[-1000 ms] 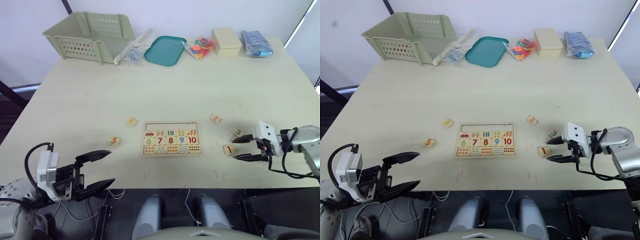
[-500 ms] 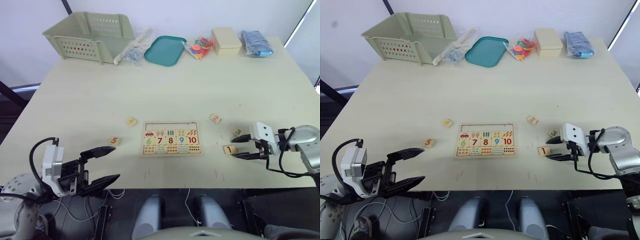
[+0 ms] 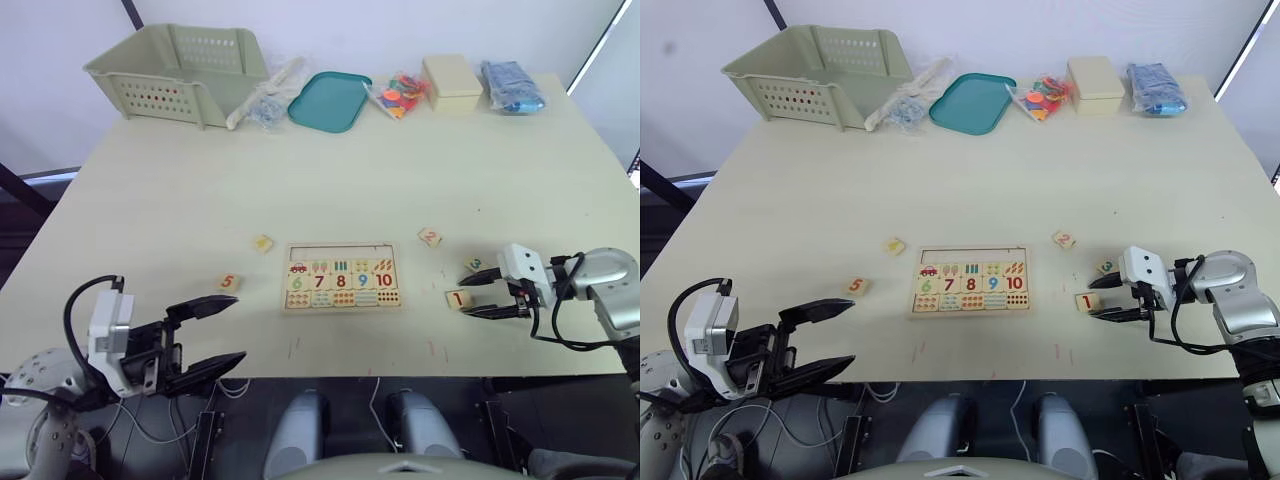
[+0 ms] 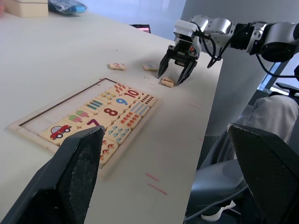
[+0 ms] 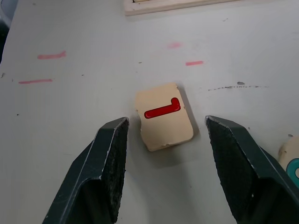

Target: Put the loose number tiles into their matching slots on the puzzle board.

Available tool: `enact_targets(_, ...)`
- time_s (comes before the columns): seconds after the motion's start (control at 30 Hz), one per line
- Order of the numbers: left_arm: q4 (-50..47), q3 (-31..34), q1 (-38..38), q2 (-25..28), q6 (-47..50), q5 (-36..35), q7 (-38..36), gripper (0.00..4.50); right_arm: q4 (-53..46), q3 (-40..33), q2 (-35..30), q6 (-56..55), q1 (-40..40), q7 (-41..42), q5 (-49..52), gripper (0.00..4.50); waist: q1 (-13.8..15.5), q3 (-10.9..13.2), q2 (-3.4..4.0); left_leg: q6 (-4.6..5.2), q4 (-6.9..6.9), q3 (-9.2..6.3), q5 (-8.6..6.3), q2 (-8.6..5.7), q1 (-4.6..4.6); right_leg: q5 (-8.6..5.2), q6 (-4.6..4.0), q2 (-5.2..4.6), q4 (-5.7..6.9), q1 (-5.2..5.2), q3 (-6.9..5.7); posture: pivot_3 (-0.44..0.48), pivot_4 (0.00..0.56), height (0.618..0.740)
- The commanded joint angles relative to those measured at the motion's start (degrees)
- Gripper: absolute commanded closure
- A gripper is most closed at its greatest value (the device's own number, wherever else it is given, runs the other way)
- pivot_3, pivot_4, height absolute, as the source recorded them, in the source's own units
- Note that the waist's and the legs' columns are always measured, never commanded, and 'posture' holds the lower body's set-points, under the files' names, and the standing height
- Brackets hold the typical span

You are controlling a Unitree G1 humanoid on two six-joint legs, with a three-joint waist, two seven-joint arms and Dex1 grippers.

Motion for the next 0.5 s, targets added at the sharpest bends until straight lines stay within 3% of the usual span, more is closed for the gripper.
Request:
enact_targets(0.03, -2.1, 1.2, -0.7, 1.2, 0.9, -1.4, 1.3, 0.00, 0.4, 0.0, 0.1, -1.1, -0.4, 1.1, 0.2, 1.77, 0.0, 0.0, 0.00, 0.00, 0.00, 0.00, 0.00, 0.00, 0.00, 0.00, 0.00, 0.00, 0.00, 0.00, 0.00, 0.000, 0.150, 0.740)
enact_targets(0.13, -1.6, 0.1, -2.6, 1.6, 1.6, -1.1, 2.2, 0.00, 0.8, 0.1, 0.3, -1.7, -0.7, 1.3, 0.2, 2.67, 0.0, 0.0, 0.00, 0.00, 0.00, 0.00, 0.00, 0.00, 0.00, 0.00, 0.00, 0.01, 0.00, 0.00, 0.00, 0.000, 0.150, 0.740)
enact_targets(0.2, -1.4, -0.4, -3.4, 1.8, 1.9, -1.0, 2.6, 0.00, 0.9, 0.2, 0.3, -1.9, -0.8, 1.3, 0.1, 3.50, 0.0, 0.0, 0.00, 0.00, 0.00, 0.00, 0.00, 0.00, 0.00, 0.00, 0.00, 0.01, 0.00, 0.00, 0.00, 0.000, 0.150, 0.740)
enact_targets(0.37, 0.0, -1.5, -5.7, 1.9, 2.4, -0.3, 3.2, 0.00, -0.5, -0.5, 0.2, -2.2, -1.0, 1.0, 0.4, 3.61, 0.0, 0.0, 0.00, 0.00, 0.00, 0.00, 0.00, -0.01, 0.00, 0.00, 0.00, 0.00, 0.00, 0.00, 0.00, 0.000, 0.150, 0.740)
enact_targets(0.5, 1.2, -1.9, -7.1, 2.0, 2.7, -0.1, 3.8, 0.00, -7.3, -2.3, -0.2, 2.0, -0.7, -0.1, 3.2, 3.61, 0.0, 0.1, 0.08, 0.00, 0.00, 0.00, 0.00, -0.01, 0.00, 0.00, 0.00, 0.01, 0.01, 0.00, 0.00, 0.000, 0.150, 0.740)
